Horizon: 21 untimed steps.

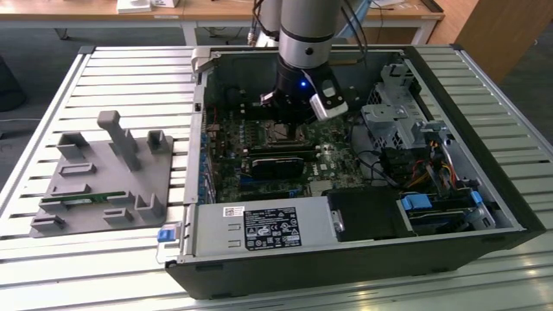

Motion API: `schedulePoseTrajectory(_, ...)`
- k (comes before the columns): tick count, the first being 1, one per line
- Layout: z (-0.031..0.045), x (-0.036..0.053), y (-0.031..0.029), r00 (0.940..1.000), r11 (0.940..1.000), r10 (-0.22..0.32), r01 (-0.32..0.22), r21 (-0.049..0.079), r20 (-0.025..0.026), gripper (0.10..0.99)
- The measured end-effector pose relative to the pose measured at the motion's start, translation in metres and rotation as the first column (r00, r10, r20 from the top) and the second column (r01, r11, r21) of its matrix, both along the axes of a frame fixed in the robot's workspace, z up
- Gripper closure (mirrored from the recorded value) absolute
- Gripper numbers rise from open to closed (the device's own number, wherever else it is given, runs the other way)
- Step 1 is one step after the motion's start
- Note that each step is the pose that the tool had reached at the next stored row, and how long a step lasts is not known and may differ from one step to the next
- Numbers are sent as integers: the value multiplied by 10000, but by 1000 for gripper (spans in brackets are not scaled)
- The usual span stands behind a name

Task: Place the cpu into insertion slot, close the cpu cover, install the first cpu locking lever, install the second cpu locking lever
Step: 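Install the second cpu locking lever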

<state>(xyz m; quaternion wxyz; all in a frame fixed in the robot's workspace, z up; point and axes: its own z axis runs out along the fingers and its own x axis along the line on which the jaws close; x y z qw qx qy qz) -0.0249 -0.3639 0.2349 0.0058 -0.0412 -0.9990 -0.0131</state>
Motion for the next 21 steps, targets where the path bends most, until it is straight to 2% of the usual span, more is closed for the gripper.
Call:
schedulePoseTrajectory(3,-4,-80,-3,10000,10000,3,-3,2,1,980)
schedulePoseTrajectory(8,-25,-145,-4,10000,10000,20,-20,0,-8,980)
schedulePoseTrajectory(15,-132,-180,-4,9999,10000,62,-62,1,-104,980)
schedulePoseTrajectory(18,-168,-190,-9,9999,10000,81,-81,8,-126,980)
schedulePoseTrajectory(19,-169,-193,-18,9999,10000,81,-81,46,-126,980)
schedulePoseTrajectory(21,-170,-198,-42,9999,9998,81,-79,200,-123,980)
